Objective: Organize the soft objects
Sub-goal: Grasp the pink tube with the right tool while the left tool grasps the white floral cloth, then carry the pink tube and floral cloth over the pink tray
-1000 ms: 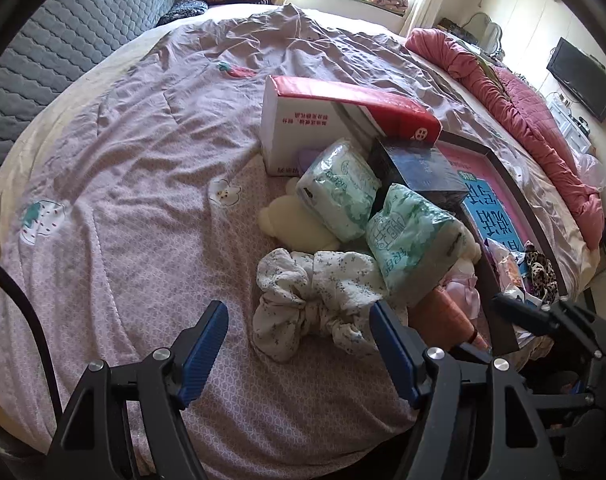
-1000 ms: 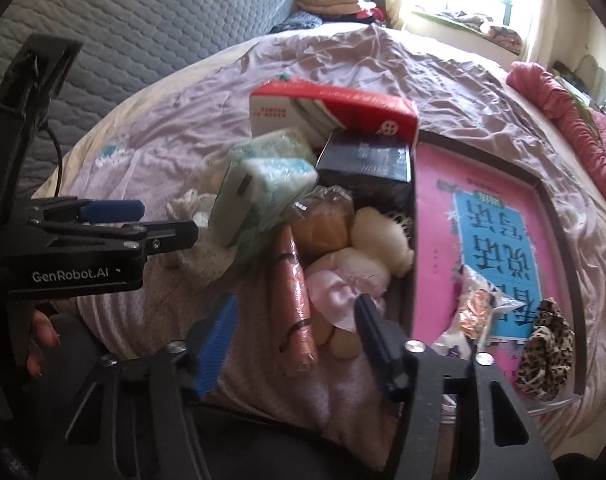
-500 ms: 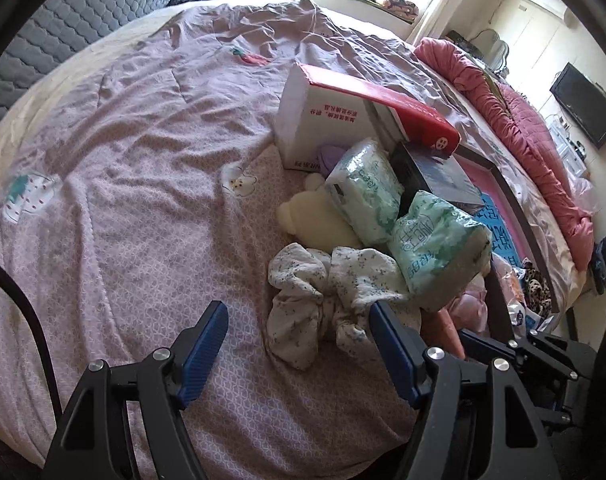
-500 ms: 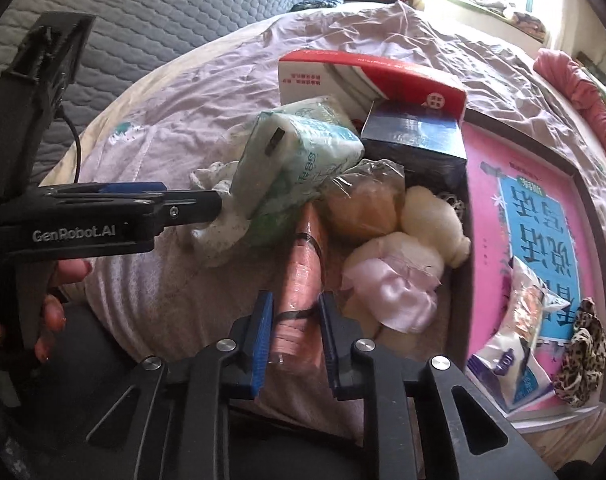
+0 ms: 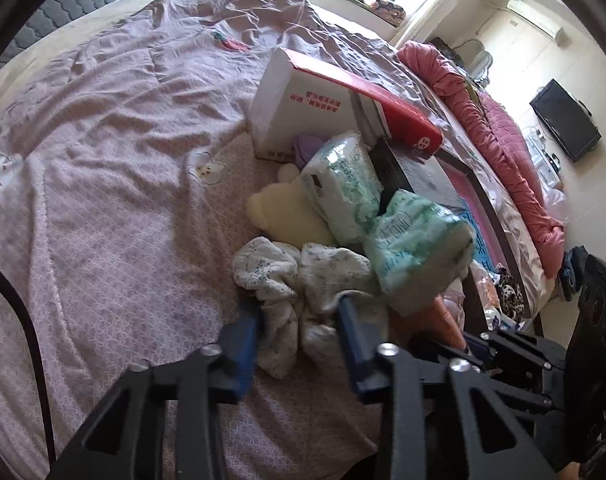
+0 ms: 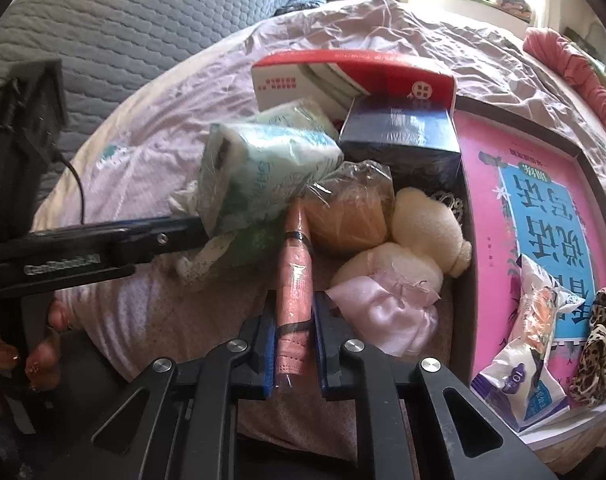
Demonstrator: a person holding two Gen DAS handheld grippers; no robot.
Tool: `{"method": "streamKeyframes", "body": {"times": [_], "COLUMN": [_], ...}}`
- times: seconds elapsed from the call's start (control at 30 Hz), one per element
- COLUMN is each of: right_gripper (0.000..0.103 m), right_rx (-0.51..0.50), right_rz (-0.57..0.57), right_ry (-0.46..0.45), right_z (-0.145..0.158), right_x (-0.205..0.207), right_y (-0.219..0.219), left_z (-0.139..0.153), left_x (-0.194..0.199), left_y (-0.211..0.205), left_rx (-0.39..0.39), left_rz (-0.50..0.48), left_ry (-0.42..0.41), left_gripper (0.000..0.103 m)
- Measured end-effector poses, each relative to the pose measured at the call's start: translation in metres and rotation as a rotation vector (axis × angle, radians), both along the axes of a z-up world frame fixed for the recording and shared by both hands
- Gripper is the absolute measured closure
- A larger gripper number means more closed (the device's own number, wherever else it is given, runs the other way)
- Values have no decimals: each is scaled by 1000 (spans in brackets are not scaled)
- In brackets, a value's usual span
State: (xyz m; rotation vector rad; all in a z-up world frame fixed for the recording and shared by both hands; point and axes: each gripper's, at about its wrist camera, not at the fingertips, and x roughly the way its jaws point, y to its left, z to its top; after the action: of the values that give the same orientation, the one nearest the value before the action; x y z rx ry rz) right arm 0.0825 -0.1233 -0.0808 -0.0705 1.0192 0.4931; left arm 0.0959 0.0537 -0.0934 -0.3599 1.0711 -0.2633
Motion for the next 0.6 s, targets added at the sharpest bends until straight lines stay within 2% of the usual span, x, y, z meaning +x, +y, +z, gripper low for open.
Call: {"method": "streamKeyframes", "body": {"times": [0.17, 0.37, 0.6], "right_gripper": [87, 87, 87], "right_rx": [30, 92, 114], "right_rz": [-6, -29, -62], "right_ry": [-9, -3, -19], "right_z": [7, 13, 21], "right_x": [-4, -10, -13], "right_y": [-3, -13, -22], "left_z": [0, 12, 31], "left_x": [-2, -11, -22], "left_y": [2, 2, 7], "left_rx": [-3, 40, 74], "left_rz": [-7, -9, 29], "left_ry": [-22, -65, -108], "left_gripper": [86, 88, 88]}}
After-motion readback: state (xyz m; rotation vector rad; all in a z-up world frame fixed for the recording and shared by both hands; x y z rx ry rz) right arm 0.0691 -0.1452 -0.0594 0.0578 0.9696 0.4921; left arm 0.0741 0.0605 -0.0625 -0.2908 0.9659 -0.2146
